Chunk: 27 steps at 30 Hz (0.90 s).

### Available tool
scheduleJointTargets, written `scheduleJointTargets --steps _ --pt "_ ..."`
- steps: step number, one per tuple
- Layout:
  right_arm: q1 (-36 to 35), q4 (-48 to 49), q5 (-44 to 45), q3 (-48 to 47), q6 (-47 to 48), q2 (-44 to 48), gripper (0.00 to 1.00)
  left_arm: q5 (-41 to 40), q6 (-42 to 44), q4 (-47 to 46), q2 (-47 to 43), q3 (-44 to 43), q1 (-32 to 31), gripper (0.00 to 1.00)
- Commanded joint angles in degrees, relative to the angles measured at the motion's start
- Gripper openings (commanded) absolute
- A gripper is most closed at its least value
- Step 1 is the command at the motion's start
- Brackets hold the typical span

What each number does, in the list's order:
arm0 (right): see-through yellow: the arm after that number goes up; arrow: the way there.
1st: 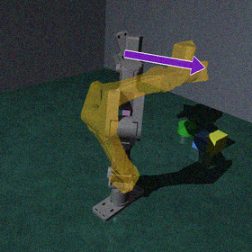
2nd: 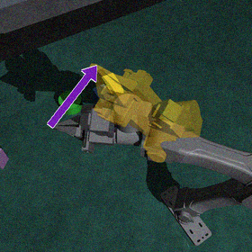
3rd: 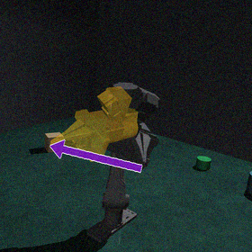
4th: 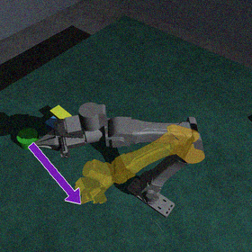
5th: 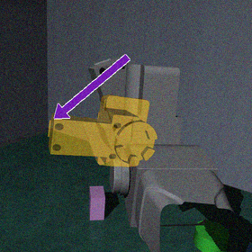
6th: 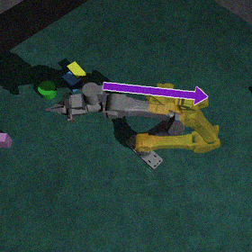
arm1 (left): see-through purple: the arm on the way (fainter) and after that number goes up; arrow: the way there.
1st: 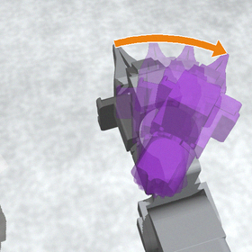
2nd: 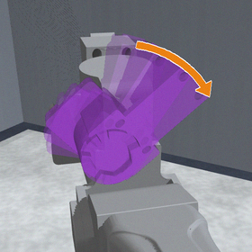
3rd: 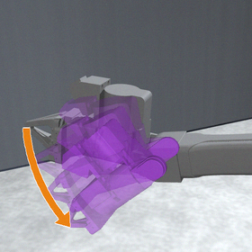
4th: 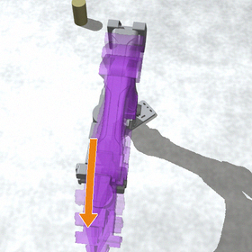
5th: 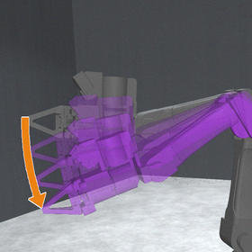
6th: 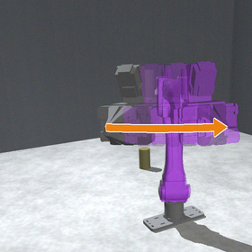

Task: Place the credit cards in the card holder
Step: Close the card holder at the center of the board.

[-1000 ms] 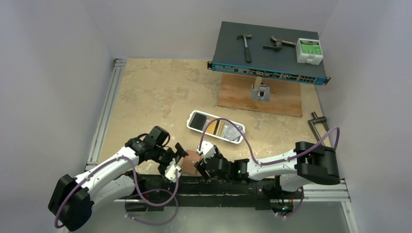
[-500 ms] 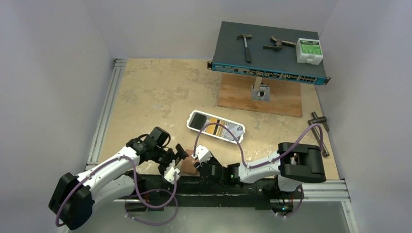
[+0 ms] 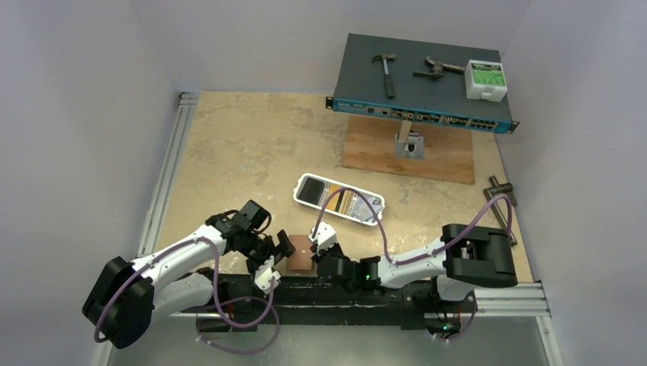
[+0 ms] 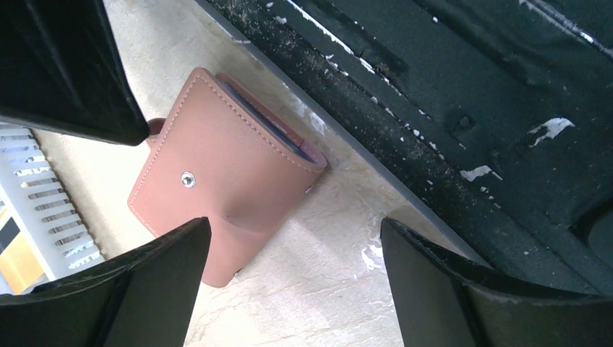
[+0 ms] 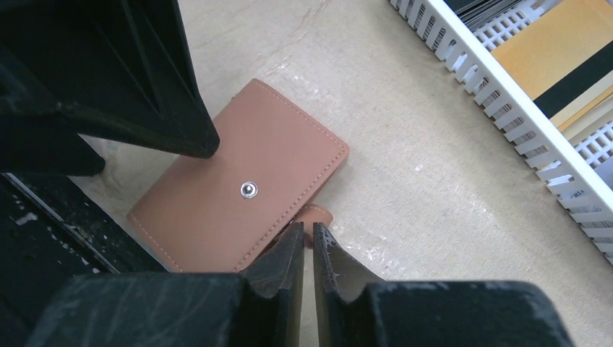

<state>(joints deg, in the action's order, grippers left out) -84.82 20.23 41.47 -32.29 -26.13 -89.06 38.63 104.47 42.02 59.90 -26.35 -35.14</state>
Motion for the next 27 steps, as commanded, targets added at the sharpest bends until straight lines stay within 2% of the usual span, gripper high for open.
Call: scheduleJointTargets --steps 1,4,6,7,8,10,12,16,20,27 --pt "-0.35 5.1 4.77 1.32 -5.38 2.31 0.07 -1.32 6.81 1.18 1.36 -0.08 -0.32 0.88" --pt "-0.26 5.06 6.88 2.51 -8.3 3.17 0.06 -2.35 8.13 1.74 1.6 -0.05 -0.31 0.86" --pt "-0.31 3.24 7.3 2.23 -9.74 2.66 0.11 -2.62 7.57 1.17 1.93 -0.25 -0.3 0.86" --pt "-0.31 1.92 7.17 2.14 -10.06 2.53 0.19 -2.81 7.49 1.11 2.01 -0.29 -0.31 0.86" --pt "-0.27 1.18 6.98 2.6 -9.61 2.86 0.33 -2.96 7.51 1.01 1.98 -0.45 -0.3 0.86" --pt "-0.26 2.02 5.27 4.9 -8.04 5.09 0.53 -3.53 6.8 -0.26 2.11 -0.34 -0.29 0.85" --pt "-0.26 5.28 3.63 7.85 -5.13 7.13 0.6 -4.46 5.33 -2.43 2.63 -0.06 -0.36 0.85" --pt "-0.27 10.1 3.75 10.71 1.26 8.2 0.61 -5.39 2.75 -5.29 2.93 0.32 -0.29 0.81" --pt "-0.26 14.21 4.74 9.57 7.45 3.76 0.6 -5.89 -0.39 -11.27 2.67 1.69 -0.3 0.77" --pt "-0.39 19.28 2.32 7.6 13.09 -0.72 0.58 -6.65 0.19 -13.24 3.56 0.79 -0.25 0.83"
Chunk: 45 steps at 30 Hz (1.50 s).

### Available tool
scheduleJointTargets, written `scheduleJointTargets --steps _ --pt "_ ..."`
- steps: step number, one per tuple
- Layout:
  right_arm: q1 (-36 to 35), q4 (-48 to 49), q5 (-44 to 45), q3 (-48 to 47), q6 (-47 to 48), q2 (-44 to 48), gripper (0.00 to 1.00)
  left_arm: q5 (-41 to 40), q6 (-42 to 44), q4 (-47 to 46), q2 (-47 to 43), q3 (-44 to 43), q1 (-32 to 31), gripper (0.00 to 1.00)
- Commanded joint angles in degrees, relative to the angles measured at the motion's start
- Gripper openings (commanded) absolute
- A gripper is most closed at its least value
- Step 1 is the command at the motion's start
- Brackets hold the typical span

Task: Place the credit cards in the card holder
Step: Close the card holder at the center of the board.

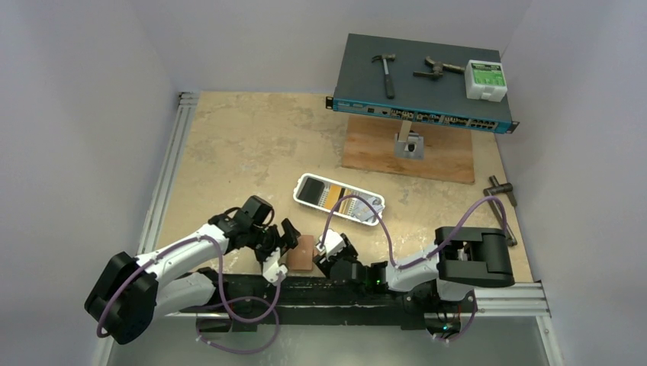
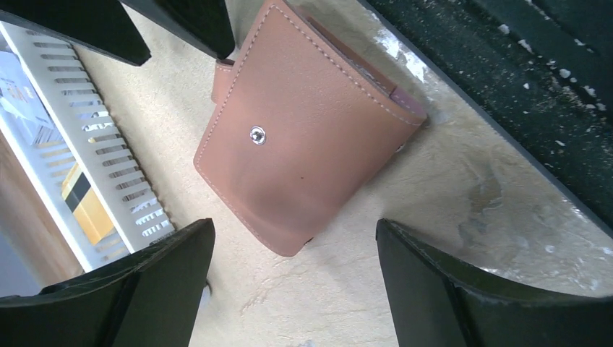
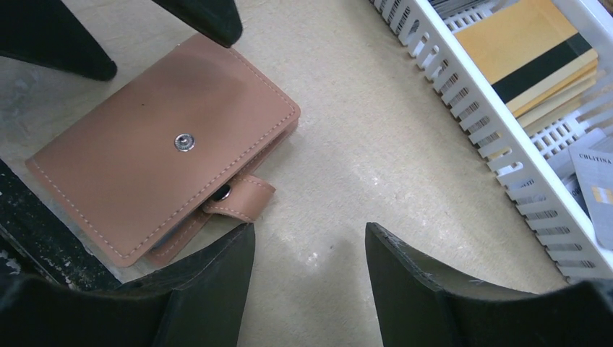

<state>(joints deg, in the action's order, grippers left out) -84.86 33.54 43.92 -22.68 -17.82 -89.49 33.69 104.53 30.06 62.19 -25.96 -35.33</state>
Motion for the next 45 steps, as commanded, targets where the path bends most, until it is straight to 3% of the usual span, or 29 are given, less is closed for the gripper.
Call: scheduleJointTargets --steps 1,9,15,19,25,30,41,45 --pt "-0.44 5.71 -0.57 -1.78 4.4 -0.06 0.58 -1.66 0.74 -0.91 1.73 0.08 -0.01 0.83" --pt "-1.36 5.11 -3.25 -0.25 3.06 1.68 0.57 -2.14 1.41 0.25 3.77 -1.02 0.0 0.82" --pt "-2.89 4.65 -3.54 0.5 0.34 2.18 0.56 -3.25 3.15 1.97 4.16 -0.76 0.0 0.72" --pt "-3.19 4.83 0.46 0.06 -1.18 0.75 0.56 -2.36 5.39 3.55 3.93 -0.33 -0.12 0.62" --pt "-3.12 6.56 9.73 -2.82 -1.26 -5.45 0.49 -2.5 6.73 5.13 3.99 -0.41 -0.09 0.58" --pt "-3.21 10.72 10.3 -4.63 2.38 -10.7 0.47 -1.88 7.17 4.87 3.94 0.14 -0.12 0.54" --pt "-3.47 20.12 5.33 -2.12 3.69 -9.44 0.47 -1.8 8.86 3.55 3.65 2.1 -0.09 0.5" --pt "-3.47 24.91 7.56 -3.34 4.85 -12.81 0.4 -1.85 11.09 4.6 3.62 2.16 -0.09 0.47"
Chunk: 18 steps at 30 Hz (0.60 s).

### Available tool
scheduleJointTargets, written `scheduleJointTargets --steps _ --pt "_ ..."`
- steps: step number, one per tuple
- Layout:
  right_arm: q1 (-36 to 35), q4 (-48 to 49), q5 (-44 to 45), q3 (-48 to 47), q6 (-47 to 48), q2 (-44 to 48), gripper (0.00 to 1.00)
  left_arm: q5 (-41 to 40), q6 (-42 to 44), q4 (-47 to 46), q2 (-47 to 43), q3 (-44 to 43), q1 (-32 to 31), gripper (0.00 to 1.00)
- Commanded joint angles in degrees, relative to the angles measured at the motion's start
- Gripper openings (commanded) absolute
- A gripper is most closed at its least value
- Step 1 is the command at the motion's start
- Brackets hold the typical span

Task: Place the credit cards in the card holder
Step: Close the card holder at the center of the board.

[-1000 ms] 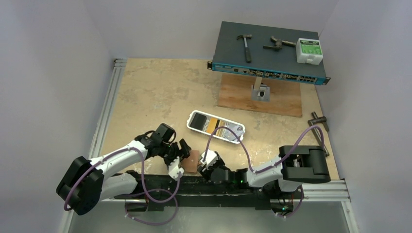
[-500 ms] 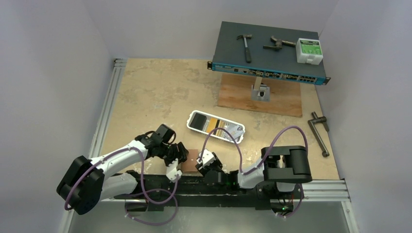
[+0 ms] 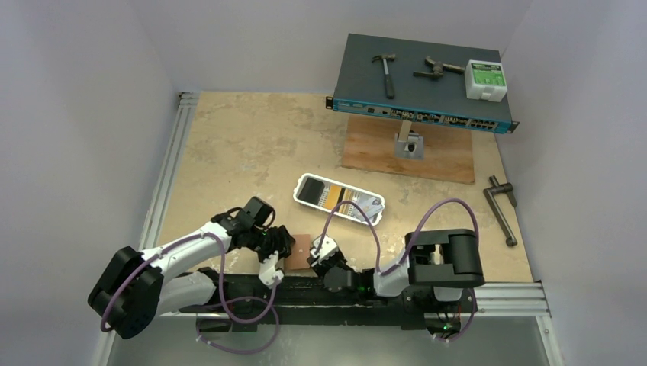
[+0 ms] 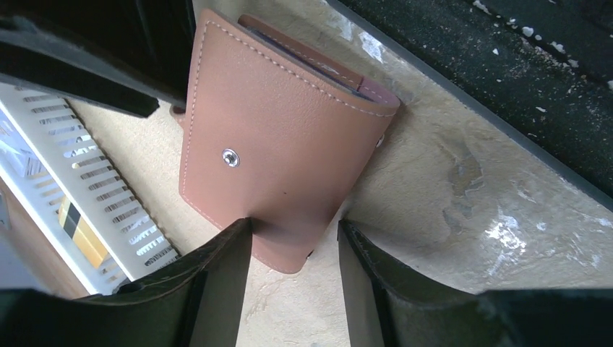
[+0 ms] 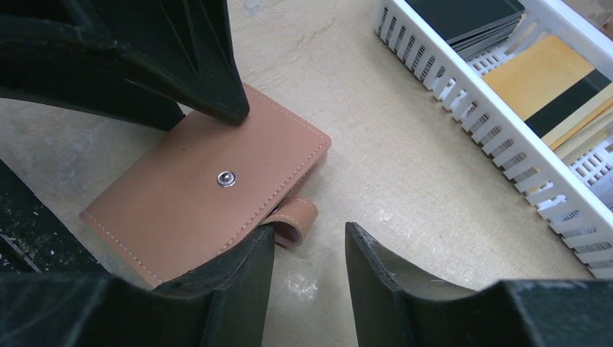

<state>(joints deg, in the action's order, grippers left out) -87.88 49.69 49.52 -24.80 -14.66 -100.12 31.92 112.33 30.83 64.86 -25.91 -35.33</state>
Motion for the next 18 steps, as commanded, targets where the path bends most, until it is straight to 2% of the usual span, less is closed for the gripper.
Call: scheduleJointTargets --steps 1,5,11,13,18 --pt "-0.48 10.11 2.86 -1.19 1.62 -2.75 0.37 -0.06 3.72 4.21 0.95 2.13 -0.14 0.46" --pt "-0.45 12.77 4.64 -2.4 2.93 -5.85 0.25 -0.05 4.96 5.3 0.9 1.93 -0.1 0.42" --pt "-0.37 18.31 10.34 -1.58 3.98 -5.08 0.0 -0.18 8.73 8.94 0.86 1.93 -0.12 0.4" --pt "-0.37 18.55 13.12 -2.12 4.42 -4.72 0.0 -0.21 9.41 9.71 0.87 1.66 -0.15 0.4" --pt "-0.23 19.61 13.63 -1.94 4.07 -4.26 0.0 -0.06 9.69 10.5 0.43 1.07 -0.08 0.39"
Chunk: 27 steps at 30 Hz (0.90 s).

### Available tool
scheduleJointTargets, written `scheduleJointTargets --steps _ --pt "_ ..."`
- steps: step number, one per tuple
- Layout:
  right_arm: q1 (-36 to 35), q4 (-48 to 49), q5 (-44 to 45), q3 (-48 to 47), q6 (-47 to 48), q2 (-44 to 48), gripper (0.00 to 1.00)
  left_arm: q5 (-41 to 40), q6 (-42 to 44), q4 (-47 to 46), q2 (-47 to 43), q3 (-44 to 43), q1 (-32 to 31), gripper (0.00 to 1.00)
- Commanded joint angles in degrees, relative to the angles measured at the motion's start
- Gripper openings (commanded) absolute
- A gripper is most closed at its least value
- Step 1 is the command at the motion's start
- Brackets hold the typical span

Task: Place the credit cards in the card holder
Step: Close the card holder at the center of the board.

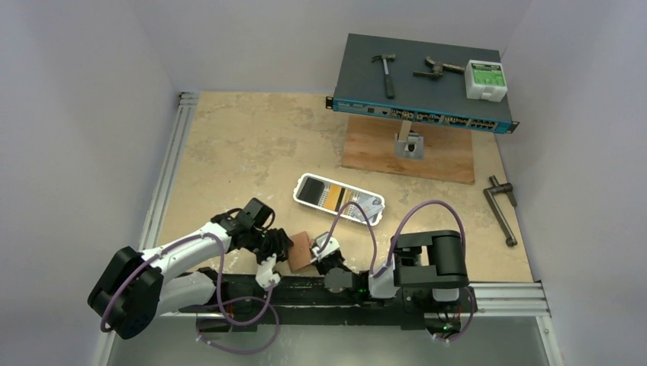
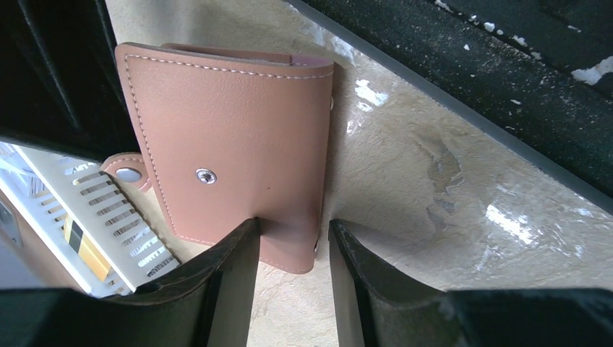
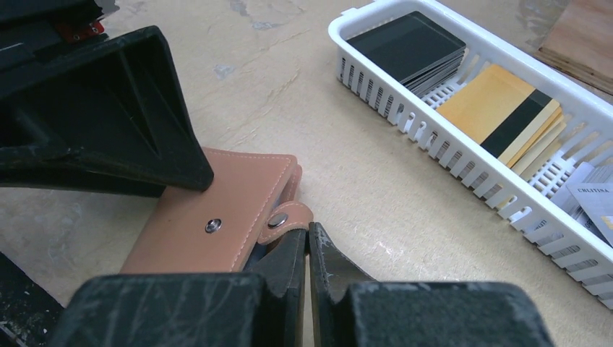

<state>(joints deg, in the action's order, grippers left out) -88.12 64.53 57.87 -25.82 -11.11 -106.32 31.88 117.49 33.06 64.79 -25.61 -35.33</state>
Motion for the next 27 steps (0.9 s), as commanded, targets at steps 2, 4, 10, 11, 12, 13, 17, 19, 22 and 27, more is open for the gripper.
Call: scheduleJointTargets --steps 2,4,10,11,12,13,17,19,22,27 --pt "0.13 4.02 4.97 -0.25 -1.29 2.43 0.0 -0.13 4.37 8.31 0.31 0.76 -0.08 0.38" --pt "0.29 2.09 5.26 -0.04 -3.99 3.3 0.0 -0.15 4.56 8.14 0.09 1.11 0.0 0.38" --pt "6.55 -13.64 -3.26 2.72 -27.41 11.77 0.0 -0.71 4.86 8.04 -0.95 1.72 -0.03 0.38" --pt "7.02 -14.18 -5.08 2.85 -27.18 12.1 0.0 -0.76 4.37 7.93 -1.1 1.69 -0.05 0.38" --pt "7.07 -14.86 -5.18 2.7 -26.19 11.87 0.0 -0.83 3.74 7.86 -1.13 1.57 -0.06 0.38" --pt "7.08 -16.82 -6.65 2.39 -26.16 11.99 0.06 -0.94 3.21 7.89 -1.14 1.36 -0.01 0.38" --pt "7.0 -20.9 -11.2 5.05 -29.37 15.09 0.46 -1.37 0.3 7.92 -1.57 -0.32 -0.02 0.41" --pt "6.99 -23.71 -12.08 6.15 -31.4 17.32 0.57 -1.53 -2.39 7.68 -1.92 -1.54 0.0 0.41" --pt "7.0 -30.78 -11.88 5.96 -33.88 21.28 0.65 -1.55 -6.03 8.3 -3.18 -3.29 -0.01 0.43" --pt "7.87 -39.18 -9.01 2.76 -32.49 27.59 0.69 -0.88 -10.52 10.31 -6.06 -5.44 -0.65 0.5"
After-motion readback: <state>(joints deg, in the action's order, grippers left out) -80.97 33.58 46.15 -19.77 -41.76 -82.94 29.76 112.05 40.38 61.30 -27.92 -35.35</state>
